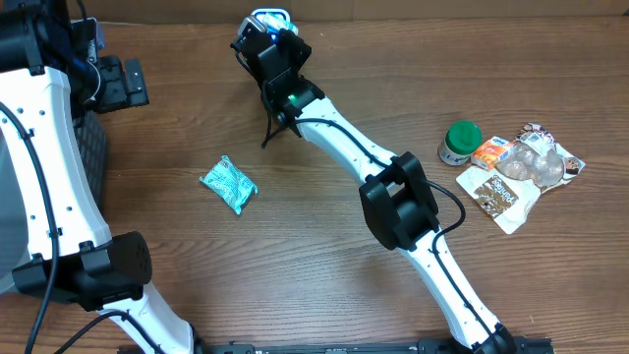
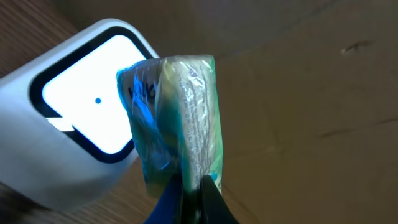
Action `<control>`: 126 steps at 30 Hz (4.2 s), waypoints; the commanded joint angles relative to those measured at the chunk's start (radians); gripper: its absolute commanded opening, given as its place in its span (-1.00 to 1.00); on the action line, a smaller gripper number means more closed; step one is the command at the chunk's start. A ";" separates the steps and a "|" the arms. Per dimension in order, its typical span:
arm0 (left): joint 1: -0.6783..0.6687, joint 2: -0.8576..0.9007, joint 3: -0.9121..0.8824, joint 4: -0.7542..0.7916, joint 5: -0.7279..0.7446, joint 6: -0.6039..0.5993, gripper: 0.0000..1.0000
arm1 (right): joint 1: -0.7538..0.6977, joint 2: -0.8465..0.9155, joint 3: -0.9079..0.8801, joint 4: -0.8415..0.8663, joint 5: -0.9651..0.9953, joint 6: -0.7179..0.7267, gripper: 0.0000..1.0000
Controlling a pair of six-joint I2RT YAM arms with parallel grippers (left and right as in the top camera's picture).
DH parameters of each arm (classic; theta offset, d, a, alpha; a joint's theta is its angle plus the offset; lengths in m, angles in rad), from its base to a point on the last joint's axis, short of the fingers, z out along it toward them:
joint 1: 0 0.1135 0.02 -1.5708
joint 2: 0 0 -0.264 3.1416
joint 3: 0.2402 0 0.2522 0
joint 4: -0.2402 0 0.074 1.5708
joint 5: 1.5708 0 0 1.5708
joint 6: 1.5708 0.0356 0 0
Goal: Scan the item barcode
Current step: 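Hold the teal tissue pack in front of the barcode scanner, then carry the teal pack right and set it down by the jar, then move the right gripper left and lower it over the teal wipes packet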
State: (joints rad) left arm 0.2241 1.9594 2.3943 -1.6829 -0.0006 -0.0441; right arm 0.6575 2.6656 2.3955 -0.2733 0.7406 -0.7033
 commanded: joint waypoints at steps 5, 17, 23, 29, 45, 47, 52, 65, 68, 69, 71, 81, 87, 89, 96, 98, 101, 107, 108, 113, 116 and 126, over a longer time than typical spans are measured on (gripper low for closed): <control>-0.002 -0.003 0.002 0.000 0.000 0.019 0.99 | 0.002 -0.258 0.014 -0.237 -0.182 0.348 -0.92; -0.002 -0.003 0.002 0.000 0.000 0.019 0.99 | -0.146 -0.644 0.014 -1.005 -0.378 0.878 -0.92; -0.002 -0.003 0.002 0.000 0.000 0.019 0.99 | -0.322 -0.714 0.014 -1.339 -0.507 1.110 -0.92; -0.002 -0.003 0.002 0.000 0.000 0.019 0.99 | -0.539 -0.711 -0.055 -1.421 -0.692 1.149 -0.92; -0.002 -0.003 0.002 0.000 0.000 0.019 0.99 | -0.796 -0.711 -0.433 -1.339 -0.649 1.145 -0.51; -0.002 -0.003 0.002 0.000 0.000 0.019 0.99 | -0.797 -0.711 -0.449 -1.324 -0.649 1.144 -0.24; -0.002 -0.003 0.002 0.001 0.000 0.019 0.99 | -0.795 -0.711 -0.443 -1.303 -0.695 1.094 -0.16; -0.002 -0.003 0.002 0.001 0.000 0.019 0.99 | -0.561 -0.711 -0.414 -1.150 -1.147 0.886 -0.06; -0.002 -0.003 0.002 0.001 0.000 0.019 0.99 | -0.457 -0.709 -0.442 -1.054 -1.154 0.947 -0.01; -0.002 -0.003 0.002 0.001 0.000 0.019 0.99 | -0.421 -0.706 -0.455 -1.019 -1.154 0.968 0.01; -0.002 -0.003 0.002 0.001 0.000 0.019 0.99 | -0.353 -0.692 -0.481 -0.956 -1.154 1.012 0.00; -0.002 -0.003 0.002 0.001 0.000 0.019 0.99 | -0.082 -0.550 -0.599 -0.668 -1.153 1.348 0.23; -0.002 -0.003 0.002 0.001 0.000 0.019 0.99 | 0.019 -0.491 -0.642 -0.540 -1.141 1.498 0.37; -0.002 -0.003 0.002 0.001 0.000 0.019 0.99 | 0.046 -0.476 -0.658 -0.508 -1.115 1.548 0.40; -0.002 -0.003 0.002 0.001 0.000 0.019 0.99 | 0.111 -0.396 -0.675 -0.397 -1.058 1.640 0.35; -0.002 -0.003 0.002 0.001 0.000 0.019 0.99 | 0.121 -0.381 -0.675 -0.377 -1.056 1.640 0.28; -0.002 -0.003 0.002 0.001 0.000 0.019 0.99 | 0.130 -0.366 -0.675 -0.360 -1.051 1.640 0.18; -0.002 -0.003 0.002 0.001 0.000 0.019 0.99 | 0.144 -0.359 -0.675 -0.366 -1.010 1.616 -0.15; -0.002 -0.003 0.002 0.001 0.000 0.019 0.99 | 0.144 -0.359 -0.675 -0.366 -1.011 1.581 -0.18; -0.002 -0.003 0.002 0.001 0.000 0.019 0.99 | 0.128 -0.360 -0.664 -0.417 -1.031 1.370 -0.40; -0.002 -0.003 0.002 0.000 0.000 0.019 0.99 | 0.087 -0.362 -0.630 -0.494 -1.078 1.244 -0.81; -0.002 -0.003 0.002 0.001 0.000 0.019 0.99 | -0.092 -0.368 -0.489 -0.837 -1.190 0.529 -0.76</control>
State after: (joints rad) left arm 0.2241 1.9594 2.3943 -1.6829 -0.0010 -0.0441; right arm 0.5976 2.2955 1.8553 -1.0790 -0.4168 0.1505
